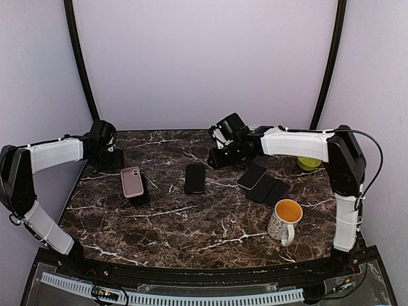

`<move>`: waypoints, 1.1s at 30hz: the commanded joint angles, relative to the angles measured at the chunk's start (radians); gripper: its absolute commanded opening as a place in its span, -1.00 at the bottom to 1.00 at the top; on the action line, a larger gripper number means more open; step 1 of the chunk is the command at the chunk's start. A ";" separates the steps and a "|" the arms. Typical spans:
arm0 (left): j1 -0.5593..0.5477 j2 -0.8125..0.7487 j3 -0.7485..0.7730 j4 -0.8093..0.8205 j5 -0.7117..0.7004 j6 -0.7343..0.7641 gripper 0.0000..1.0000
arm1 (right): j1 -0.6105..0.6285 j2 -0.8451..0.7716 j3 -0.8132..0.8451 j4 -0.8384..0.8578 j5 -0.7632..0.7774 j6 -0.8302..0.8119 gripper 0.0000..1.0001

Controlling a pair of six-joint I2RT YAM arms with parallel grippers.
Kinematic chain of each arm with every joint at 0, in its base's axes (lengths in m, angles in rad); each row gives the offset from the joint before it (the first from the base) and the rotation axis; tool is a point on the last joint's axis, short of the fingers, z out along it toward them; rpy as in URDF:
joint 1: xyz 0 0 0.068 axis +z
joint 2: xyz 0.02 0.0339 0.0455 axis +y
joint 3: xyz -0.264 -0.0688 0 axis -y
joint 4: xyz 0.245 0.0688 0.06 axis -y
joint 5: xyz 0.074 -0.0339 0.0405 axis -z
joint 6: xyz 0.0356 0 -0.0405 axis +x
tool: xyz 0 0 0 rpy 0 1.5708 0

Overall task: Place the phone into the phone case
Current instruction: Pick up the phone case.

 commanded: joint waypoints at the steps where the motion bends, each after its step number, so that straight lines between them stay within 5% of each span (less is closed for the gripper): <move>1: 0.027 0.003 -0.036 -0.033 0.038 -0.068 0.21 | -0.005 0.005 -0.045 0.013 0.054 -0.030 -0.21; 6: 0.029 0.073 -0.039 -0.005 0.095 -0.091 0.11 | -0.005 0.004 -0.058 0.020 0.048 -0.032 -0.22; 11: 0.029 0.160 -0.006 -0.032 0.080 -0.102 -0.33 | -0.005 0.004 -0.065 0.021 0.043 -0.037 -0.21; 15: 0.029 0.179 0.000 -0.034 0.057 -0.101 -0.47 | -0.005 0.009 -0.062 0.017 0.041 -0.040 -0.22; 20: 0.029 0.185 0.001 -0.038 0.079 -0.103 -0.99 | -0.005 0.004 -0.062 0.014 0.043 -0.043 -0.22; 29: 0.032 0.159 -0.010 -0.048 0.058 -0.086 -1.00 | -0.005 -0.006 -0.055 0.000 0.053 -0.054 -0.21; 33: 0.051 0.127 -0.008 -0.051 0.029 -0.066 -0.79 | -0.005 -0.013 -0.066 0.009 0.050 -0.056 -0.21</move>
